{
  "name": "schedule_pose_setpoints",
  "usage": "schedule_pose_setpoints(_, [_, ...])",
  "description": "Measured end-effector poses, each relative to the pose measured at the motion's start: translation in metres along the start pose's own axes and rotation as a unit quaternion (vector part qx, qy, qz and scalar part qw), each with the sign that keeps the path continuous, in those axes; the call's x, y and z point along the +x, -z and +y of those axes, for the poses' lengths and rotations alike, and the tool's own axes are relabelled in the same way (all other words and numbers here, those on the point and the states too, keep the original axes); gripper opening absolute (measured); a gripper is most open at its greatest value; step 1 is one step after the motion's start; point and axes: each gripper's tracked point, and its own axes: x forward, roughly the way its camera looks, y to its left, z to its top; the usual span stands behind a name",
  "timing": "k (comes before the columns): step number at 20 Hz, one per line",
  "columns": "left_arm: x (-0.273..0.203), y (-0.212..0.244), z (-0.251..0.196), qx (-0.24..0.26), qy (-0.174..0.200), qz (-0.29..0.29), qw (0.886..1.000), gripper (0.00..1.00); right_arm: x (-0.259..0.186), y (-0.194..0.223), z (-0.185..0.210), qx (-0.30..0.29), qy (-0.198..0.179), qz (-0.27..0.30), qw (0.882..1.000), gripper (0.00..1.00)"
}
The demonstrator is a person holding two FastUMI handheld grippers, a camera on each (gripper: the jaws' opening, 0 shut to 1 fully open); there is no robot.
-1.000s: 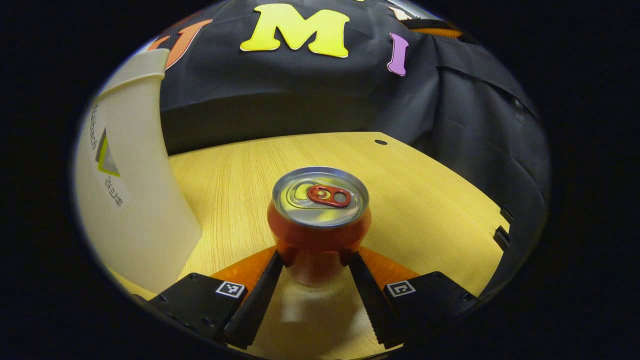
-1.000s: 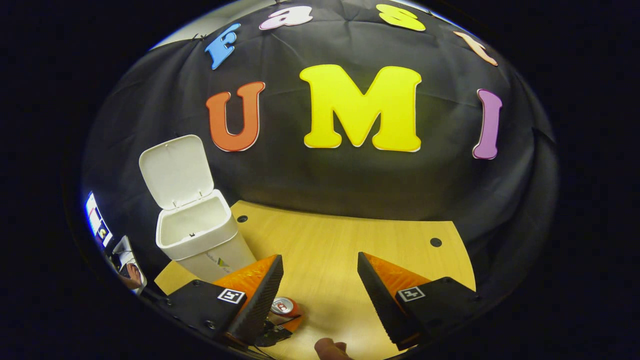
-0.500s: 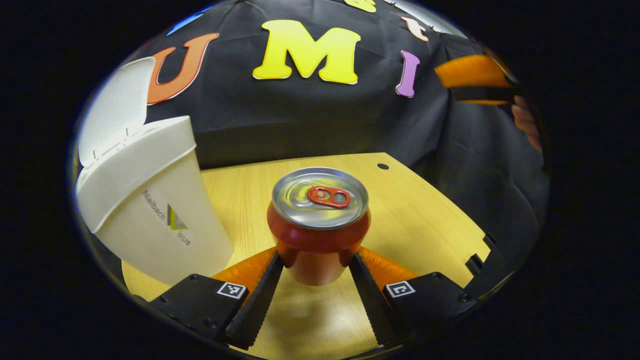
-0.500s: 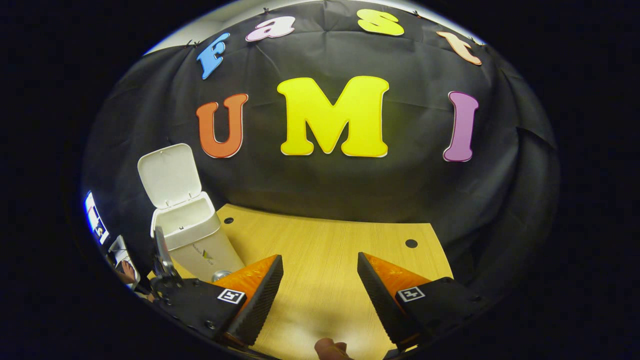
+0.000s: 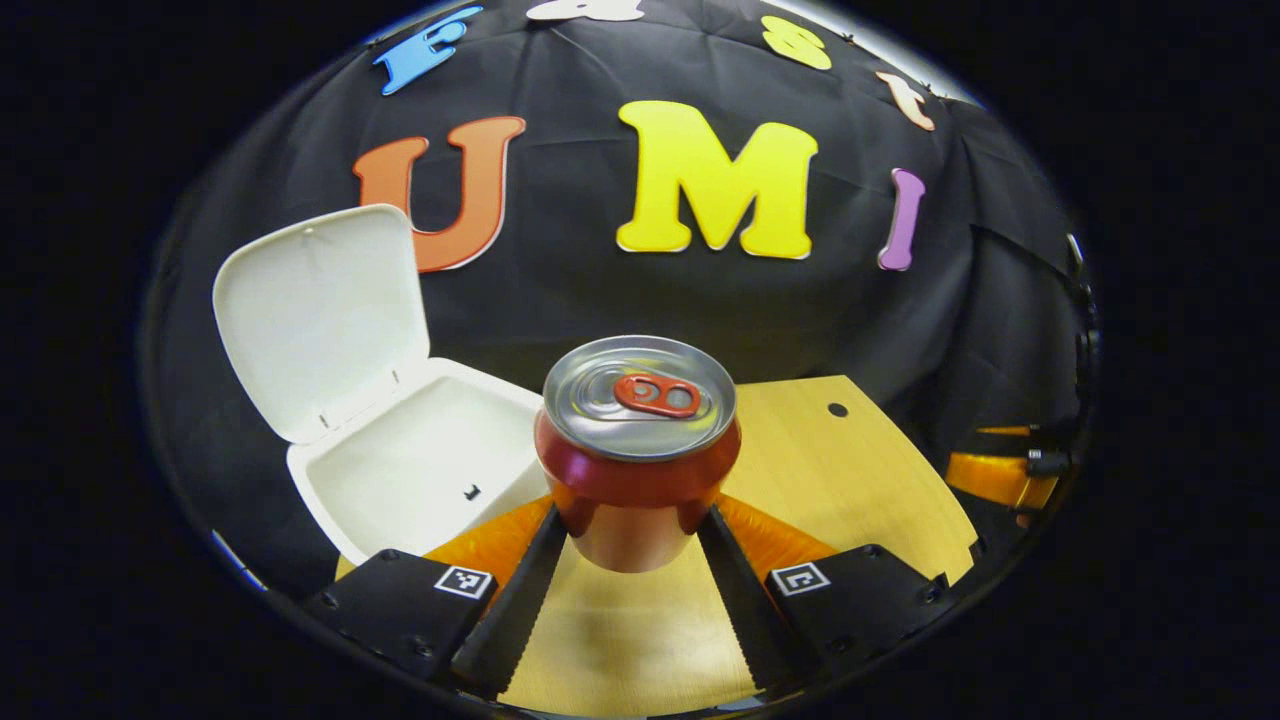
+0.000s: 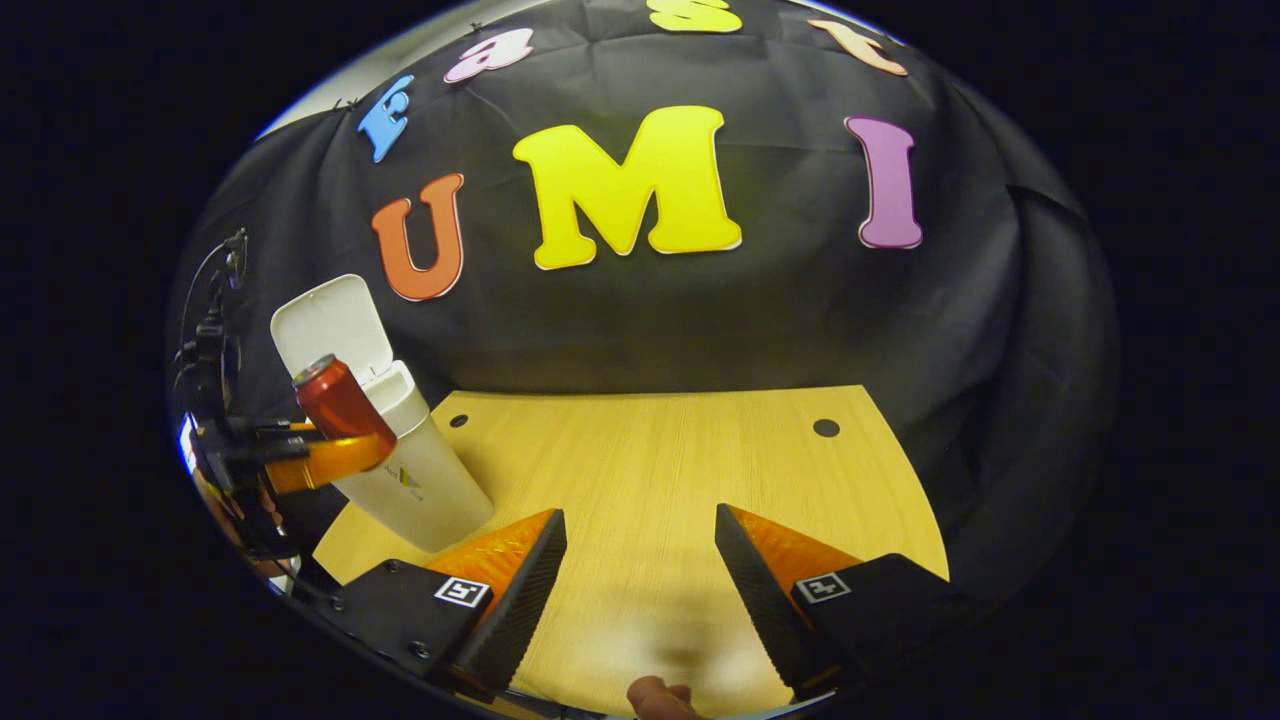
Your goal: Press the lid of the desktop garbage bin to open it, pick up the crumpled paper on the desktop and throw it into the bin, then pick up the pop can on the desktop and drop it into the bin, and finally close the garbage bin lid.
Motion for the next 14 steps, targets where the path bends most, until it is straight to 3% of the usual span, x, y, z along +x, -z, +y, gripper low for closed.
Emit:
schedule_pose_setpoints(2, [-0.001,-0.018,0.012,-0.018,-0.014,-0.012,1.0,0.86,0.001,0.009,-0.006,0.0,0.002,0.005,1.0,0.95])
schedule_pose_setpoints(7, [0.007,-0.041,0.061,-0.012,-0.09,-0.032,0.995,0.85,0.003,0.02,-0.012,-0.001,0.008,0.013,1.0,0.96])
schedule_pose_setpoints(14, [0.019,-0.035,0.123,-0.054,-0.166,-0.02,0.984,0.85,0.005,0.033,-0.024,0.006,0.028,0.032,0.999,0.93])
